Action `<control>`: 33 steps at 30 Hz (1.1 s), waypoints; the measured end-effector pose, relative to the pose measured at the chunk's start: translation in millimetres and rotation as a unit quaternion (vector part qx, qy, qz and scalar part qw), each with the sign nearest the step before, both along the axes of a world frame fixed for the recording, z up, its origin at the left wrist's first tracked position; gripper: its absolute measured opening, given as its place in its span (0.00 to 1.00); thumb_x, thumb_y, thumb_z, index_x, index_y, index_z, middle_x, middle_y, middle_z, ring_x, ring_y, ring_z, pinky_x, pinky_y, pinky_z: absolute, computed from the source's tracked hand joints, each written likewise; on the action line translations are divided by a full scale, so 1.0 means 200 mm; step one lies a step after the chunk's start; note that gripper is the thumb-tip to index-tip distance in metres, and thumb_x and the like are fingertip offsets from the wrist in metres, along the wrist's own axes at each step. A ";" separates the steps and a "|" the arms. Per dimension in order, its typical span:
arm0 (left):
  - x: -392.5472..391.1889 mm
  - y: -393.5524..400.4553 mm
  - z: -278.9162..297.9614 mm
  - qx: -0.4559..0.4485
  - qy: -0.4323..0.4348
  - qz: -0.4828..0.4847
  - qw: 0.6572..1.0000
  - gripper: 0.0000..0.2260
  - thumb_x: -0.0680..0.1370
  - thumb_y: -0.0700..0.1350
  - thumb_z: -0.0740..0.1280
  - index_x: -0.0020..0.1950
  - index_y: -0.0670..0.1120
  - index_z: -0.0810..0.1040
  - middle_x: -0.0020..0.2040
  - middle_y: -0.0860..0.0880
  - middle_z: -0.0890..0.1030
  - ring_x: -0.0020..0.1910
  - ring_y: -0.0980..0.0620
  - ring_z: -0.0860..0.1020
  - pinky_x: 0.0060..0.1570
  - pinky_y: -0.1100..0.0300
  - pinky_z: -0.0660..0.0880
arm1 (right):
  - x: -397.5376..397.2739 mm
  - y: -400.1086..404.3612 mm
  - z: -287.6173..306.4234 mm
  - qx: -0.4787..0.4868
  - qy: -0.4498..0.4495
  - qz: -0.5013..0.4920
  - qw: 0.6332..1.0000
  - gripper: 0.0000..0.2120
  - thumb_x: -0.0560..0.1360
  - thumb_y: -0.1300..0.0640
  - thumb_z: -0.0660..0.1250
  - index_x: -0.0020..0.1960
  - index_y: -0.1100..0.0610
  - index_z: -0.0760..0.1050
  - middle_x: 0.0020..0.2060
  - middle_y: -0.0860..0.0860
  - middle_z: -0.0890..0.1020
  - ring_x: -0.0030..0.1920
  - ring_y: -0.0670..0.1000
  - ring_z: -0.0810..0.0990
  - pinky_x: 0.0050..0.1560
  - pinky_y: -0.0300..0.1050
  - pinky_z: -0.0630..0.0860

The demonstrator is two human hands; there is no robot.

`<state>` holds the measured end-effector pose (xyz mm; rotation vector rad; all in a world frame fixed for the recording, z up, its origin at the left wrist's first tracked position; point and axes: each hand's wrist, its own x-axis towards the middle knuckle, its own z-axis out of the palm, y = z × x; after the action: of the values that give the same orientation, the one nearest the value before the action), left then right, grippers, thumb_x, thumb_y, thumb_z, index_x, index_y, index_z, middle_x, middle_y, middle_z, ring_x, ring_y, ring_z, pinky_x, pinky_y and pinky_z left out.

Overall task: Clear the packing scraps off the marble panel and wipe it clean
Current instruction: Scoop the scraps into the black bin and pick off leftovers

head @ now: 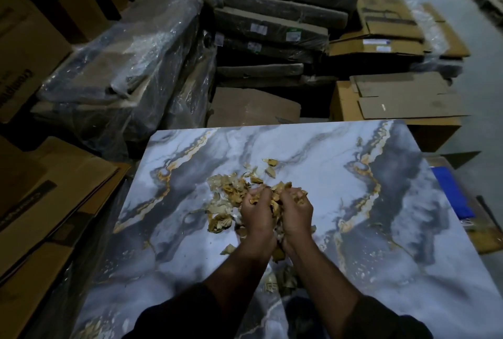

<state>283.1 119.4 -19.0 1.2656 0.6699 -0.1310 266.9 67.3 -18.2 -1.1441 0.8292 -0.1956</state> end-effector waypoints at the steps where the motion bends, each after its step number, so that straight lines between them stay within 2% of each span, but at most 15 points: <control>1: -0.01 -0.01 0.01 0.014 -0.005 -0.005 1.000 0.07 0.75 0.45 0.73 0.52 0.46 0.80 0.50 0.40 0.84 0.44 0.46 0.79 0.47 0.49 0.78 | -0.02 0.00 0.01 0.008 0.005 -0.011 1.000 0.10 0.75 0.59 0.72 0.35 0.54 0.81 0.34 0.53 0.85 0.37 0.54 0.84 0.43 0.52 0.80; 5: -0.08 -0.05 0.04 0.018 -0.023 -0.030 0.999 0.03 0.79 0.42 0.70 0.50 0.43 0.78 0.40 0.47 0.79 0.35 0.51 0.75 0.37 0.58 0.73 | -0.10 -0.01 0.08 0.009 0.007 -0.034 0.999 0.06 0.73 0.56 0.70 0.40 0.58 0.82 0.39 0.60 0.85 0.44 0.64 0.84 0.46 0.60 0.82; 8: -0.15 -0.09 0.10 0.013 -0.048 -0.052 0.997 0.03 0.80 0.40 0.69 0.46 0.43 0.77 0.37 0.49 0.79 0.33 0.53 0.76 0.31 0.63 0.74 | -0.18 -0.04 0.13 0.009 -0.006 -0.070 0.997 0.05 0.76 0.59 0.69 0.44 0.60 0.81 0.39 0.57 0.86 0.41 0.58 0.85 0.42 0.52 0.81; 12: -0.27 -0.14 0.15 0.002 -0.072 -0.091 0.993 0.04 0.79 0.39 0.70 0.51 0.39 0.80 0.42 0.45 0.81 0.39 0.48 0.79 0.39 0.57 0.77 | -0.33 -0.07 0.23 -0.007 -0.028 -0.126 0.992 0.06 0.77 0.63 0.68 0.43 0.61 0.82 0.34 0.52 0.85 0.34 0.49 0.84 0.33 0.40 0.79; 15: -0.40 -0.20 0.18 -0.009 -0.088 -0.121 0.989 0.00 0.78 0.38 0.70 0.48 0.42 0.80 0.43 0.45 0.83 0.41 0.48 0.80 0.42 0.55 0.78 | -0.47 -0.11 0.29 -0.022 -0.053 -0.161 0.985 0.06 0.78 0.64 0.67 0.43 0.62 0.81 0.31 0.49 0.85 0.32 0.47 0.84 0.32 0.40 0.79; 19: -0.62 -0.32 0.21 -0.018 -0.108 -0.174 0.979 0.05 0.77 0.37 0.70 0.44 0.46 0.80 0.40 0.48 0.82 0.39 0.50 0.80 0.41 0.56 0.78 | -0.71 -0.21 0.34 -0.042 -0.075 -0.215 0.973 0.07 0.78 0.66 0.64 0.44 0.62 0.79 0.32 0.50 0.83 0.32 0.46 0.83 0.33 0.40 0.79; 24: -0.89 -0.53 0.25 -0.041 -0.123 -0.246 0.961 0.01 0.79 0.36 0.69 0.48 0.41 0.79 0.39 0.47 0.80 0.37 0.51 0.79 0.40 0.57 0.77 | -1.01 -0.39 0.39 -0.062 -0.096 -0.275 0.955 0.09 0.79 0.70 0.62 0.42 0.62 0.76 0.34 0.53 0.80 0.31 0.44 0.80 0.32 0.38 0.77; 27: -1.07 -0.69 0.27 -0.048 -0.135 -0.295 0.945 0.05 0.78 0.36 0.69 0.44 0.45 0.78 0.39 0.47 0.81 0.37 0.51 0.79 0.40 0.56 0.78 | -1.18 -0.54 0.38 -0.067 -0.103 -0.319 0.940 0.10 0.79 0.69 0.62 0.42 0.60 0.77 0.35 0.53 0.82 0.34 0.46 0.82 0.36 0.41 0.78; 30: -1.25 -0.86 0.27 -0.060 -0.131 -0.341 0.929 0.05 0.77 0.36 0.70 0.44 0.46 0.80 0.40 0.46 0.83 0.39 0.50 0.81 0.42 0.55 0.80 | -1.36 -0.70 0.34 -0.036 -0.114 -0.374 0.920 0.10 0.78 0.67 0.64 0.41 0.59 0.79 0.36 0.55 0.83 0.38 0.55 0.82 0.41 0.49 0.79; 33: -1.43 -1.07 0.21 -0.059 -0.127 -0.390 0.910 0.05 0.76 0.36 0.70 0.44 0.46 0.80 0.41 0.46 0.83 0.40 0.50 0.81 0.43 0.55 0.80 | -1.56 -0.88 0.27 -0.033 -0.113 -0.425 0.898 0.07 0.77 0.67 0.64 0.44 0.60 0.79 0.36 0.55 0.82 0.38 0.54 0.81 0.40 0.49 0.78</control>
<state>-2.9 -93.6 23.0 1.3410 -0.0997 -0.6429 -44.5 -107.9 35.8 -0.7324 1.0741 -1.0684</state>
